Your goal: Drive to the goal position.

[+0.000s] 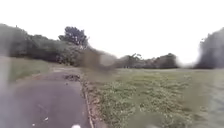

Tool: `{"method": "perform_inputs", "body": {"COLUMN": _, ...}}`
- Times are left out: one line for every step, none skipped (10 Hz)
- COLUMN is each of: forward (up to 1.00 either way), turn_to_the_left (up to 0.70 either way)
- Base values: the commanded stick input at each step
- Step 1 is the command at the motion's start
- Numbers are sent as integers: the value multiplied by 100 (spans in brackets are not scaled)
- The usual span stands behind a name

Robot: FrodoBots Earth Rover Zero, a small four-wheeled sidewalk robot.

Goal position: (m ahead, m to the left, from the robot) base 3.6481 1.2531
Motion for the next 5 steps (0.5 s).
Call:
{"method": "perform_inputs", "body": {"forward": 70, "turn_to_the_left": 34}}
{"method": "perform_inputs", "body": {"forward": 70, "turn_to_the_left": 34}}
{"method": "perform_inputs", "body": {"forward": 58, "turn_to_the_left": 30}}
{"method": "perform_inputs", "body": {"forward": 13, "turn_to_the_left": 16}}
{"method": "perform_inputs", "body": {"forward": 3, "turn_to_the_left": 45}}
